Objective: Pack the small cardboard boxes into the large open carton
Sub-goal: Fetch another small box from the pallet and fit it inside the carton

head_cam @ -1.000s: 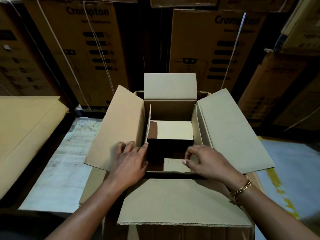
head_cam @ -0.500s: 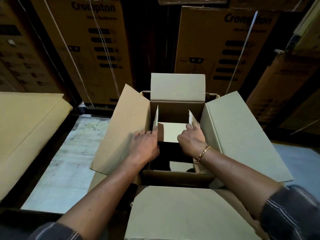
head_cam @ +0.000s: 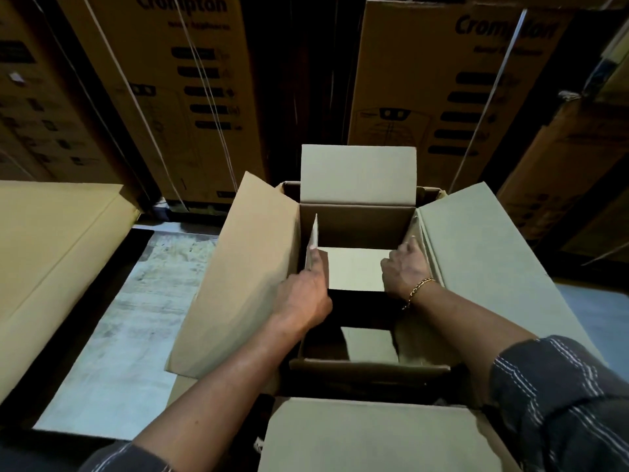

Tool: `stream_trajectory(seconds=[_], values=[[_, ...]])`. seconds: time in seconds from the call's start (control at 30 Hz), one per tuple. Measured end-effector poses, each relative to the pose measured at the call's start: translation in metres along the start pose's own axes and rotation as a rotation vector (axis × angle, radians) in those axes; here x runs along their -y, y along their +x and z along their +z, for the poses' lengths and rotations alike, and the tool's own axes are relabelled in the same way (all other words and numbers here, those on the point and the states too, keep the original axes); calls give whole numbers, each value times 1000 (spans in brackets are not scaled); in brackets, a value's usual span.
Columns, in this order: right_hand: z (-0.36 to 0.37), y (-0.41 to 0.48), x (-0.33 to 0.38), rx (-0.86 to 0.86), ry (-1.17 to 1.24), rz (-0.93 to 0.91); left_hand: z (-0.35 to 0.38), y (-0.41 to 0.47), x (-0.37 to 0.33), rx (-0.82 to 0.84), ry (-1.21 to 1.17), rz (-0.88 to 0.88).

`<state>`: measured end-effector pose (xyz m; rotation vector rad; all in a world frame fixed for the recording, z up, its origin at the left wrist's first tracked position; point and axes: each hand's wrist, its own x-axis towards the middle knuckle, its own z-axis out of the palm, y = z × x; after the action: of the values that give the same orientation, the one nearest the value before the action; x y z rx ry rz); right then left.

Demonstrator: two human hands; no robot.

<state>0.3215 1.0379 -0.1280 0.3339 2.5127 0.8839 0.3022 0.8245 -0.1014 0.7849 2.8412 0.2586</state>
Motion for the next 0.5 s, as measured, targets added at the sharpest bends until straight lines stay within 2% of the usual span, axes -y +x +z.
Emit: stream_trajectory(seconds=[0.2, 0.3, 0.4, 0.5], values=[[-7, 15, -33, -90, 356, -88, 5, 4, 10, -13, -84, 7], [-15, 26, -52, -200, 471, -8, 3, 4, 14, -19, -118, 5], [-19, 37, -66, -301, 472, 63, 4, 5, 14, -18, -132, -17], [-22, 52, -76, -328, 509, 112, 5, 8, 14, -9, -95, -21]])
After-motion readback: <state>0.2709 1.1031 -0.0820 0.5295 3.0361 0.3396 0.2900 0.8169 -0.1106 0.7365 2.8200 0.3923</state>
